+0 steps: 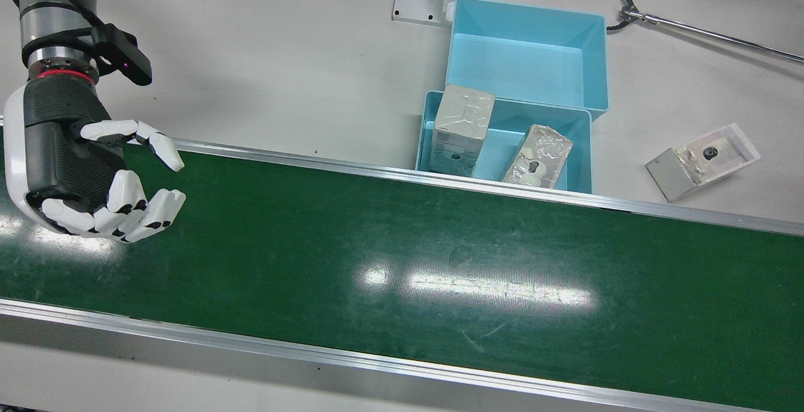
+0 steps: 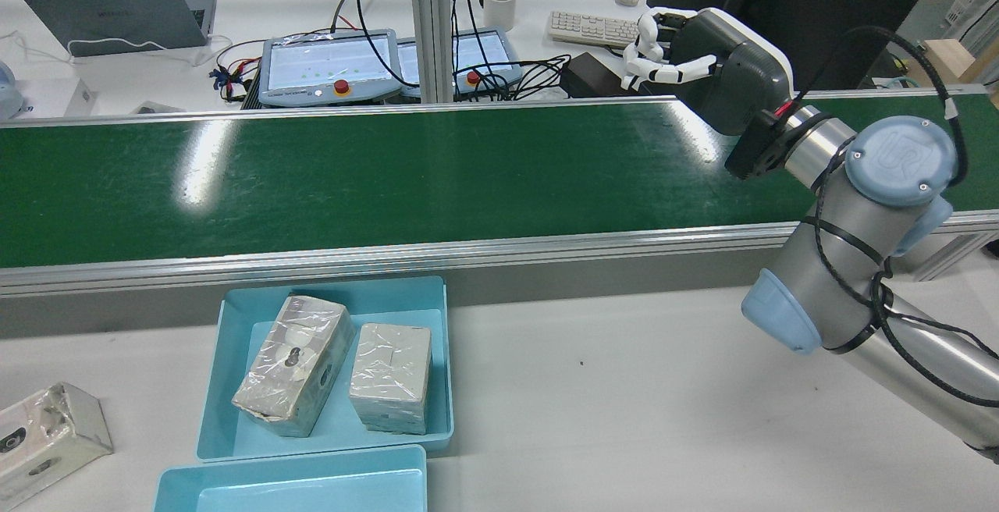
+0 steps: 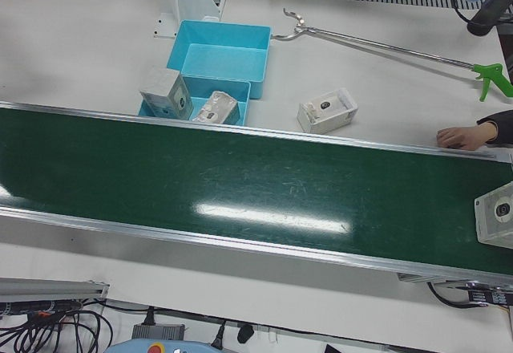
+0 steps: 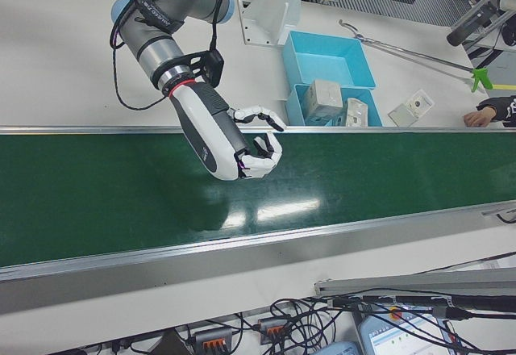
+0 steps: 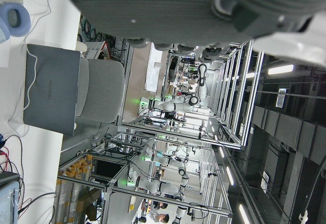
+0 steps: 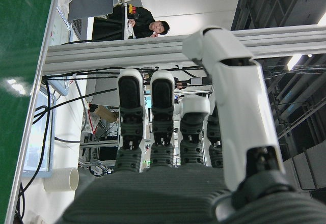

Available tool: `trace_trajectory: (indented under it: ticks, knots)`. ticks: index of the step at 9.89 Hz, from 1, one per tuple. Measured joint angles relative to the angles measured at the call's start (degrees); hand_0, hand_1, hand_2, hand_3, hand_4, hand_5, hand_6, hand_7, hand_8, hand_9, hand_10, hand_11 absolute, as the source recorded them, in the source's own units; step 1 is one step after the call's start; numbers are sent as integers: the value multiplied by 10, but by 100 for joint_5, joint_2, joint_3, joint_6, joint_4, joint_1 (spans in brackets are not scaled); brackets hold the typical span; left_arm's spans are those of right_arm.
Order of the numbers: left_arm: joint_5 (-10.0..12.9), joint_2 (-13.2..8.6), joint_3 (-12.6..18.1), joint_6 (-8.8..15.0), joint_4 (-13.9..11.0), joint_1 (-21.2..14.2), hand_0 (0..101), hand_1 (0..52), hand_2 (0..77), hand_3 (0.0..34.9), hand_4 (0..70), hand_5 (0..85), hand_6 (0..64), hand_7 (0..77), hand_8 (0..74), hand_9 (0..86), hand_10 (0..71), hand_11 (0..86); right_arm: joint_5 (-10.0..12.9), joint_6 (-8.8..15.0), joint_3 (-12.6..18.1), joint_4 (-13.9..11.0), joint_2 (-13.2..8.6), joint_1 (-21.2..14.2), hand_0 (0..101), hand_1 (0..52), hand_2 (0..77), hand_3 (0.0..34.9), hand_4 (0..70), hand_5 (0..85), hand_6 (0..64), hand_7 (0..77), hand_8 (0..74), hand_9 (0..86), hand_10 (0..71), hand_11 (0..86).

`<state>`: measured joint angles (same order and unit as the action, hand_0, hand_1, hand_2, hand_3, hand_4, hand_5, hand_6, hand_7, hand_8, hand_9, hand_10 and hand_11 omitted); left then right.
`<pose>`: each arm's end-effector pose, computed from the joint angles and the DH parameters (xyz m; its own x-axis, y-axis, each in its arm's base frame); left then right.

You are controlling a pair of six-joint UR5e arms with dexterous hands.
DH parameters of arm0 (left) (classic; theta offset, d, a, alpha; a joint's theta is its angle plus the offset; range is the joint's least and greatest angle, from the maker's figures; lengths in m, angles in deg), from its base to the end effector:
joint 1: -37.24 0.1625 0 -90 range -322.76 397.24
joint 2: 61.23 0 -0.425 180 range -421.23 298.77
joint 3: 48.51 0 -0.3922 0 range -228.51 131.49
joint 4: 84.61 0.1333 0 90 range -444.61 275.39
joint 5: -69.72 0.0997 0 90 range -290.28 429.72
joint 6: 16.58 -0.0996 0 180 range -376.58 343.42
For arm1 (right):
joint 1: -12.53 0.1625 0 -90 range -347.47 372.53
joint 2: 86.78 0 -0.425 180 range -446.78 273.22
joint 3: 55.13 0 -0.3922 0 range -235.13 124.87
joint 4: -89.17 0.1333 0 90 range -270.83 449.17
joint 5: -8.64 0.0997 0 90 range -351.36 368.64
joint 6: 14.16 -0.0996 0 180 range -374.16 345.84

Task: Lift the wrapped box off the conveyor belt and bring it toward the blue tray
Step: 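Move the right hand down beside the conveyor belt, fingers open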

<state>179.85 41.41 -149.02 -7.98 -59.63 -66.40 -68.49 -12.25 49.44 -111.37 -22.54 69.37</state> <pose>-0.2245 -0.5052 0.5256 -0.9813 -0.1069 0.1603 -0.1560 -0.0476 -0.9866 -0.2028 -0.5947 0.3524 -0.9364 0.3481 -0.0440 0.1541 0.2952 -0.9429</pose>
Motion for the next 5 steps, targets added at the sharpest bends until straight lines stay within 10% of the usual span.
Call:
trace_trajectory:
  ticks: [1, 2, 4, 5]
  knots:
    - [0, 0, 0, 0, 0, 0, 0, 0, 5, 0, 0, 11, 0, 5, 0, 0, 5, 0, -6, 1, 0, 27, 19, -16, 533, 224, 344, 3, 491, 633, 545, 671, 562, 540, 540, 518]
    - [0, 0, 0, 0, 0, 0, 0, 0, 5, 0, 0, 11, 0, 5, 0, 0, 5, 0, -11, 0, 6, 40, 28, -22, 533, 235, 300, 43, 240, 387, 415, 513, 404, 365, 371, 355]
    - [0, 0, 0, 0, 0, 0, 0, 0, 5, 0, 0, 11, 5, 0, 0, 0, 5, 0, -72, -4, 19, 48, 34, -19, 532, 235, 278, 135, 44, 322, 158, 229, 76, 71, 5, 54]
    - [0, 0, 0, 0, 0, 0, 0, 0, 5, 0, 0, 11, 5, 0, 0, 0, 5, 0, -94, -3, 19, 49, 35, -13, 533, 262, 311, 158, 115, 333, 16, 175, 0, 16, 0, 16]
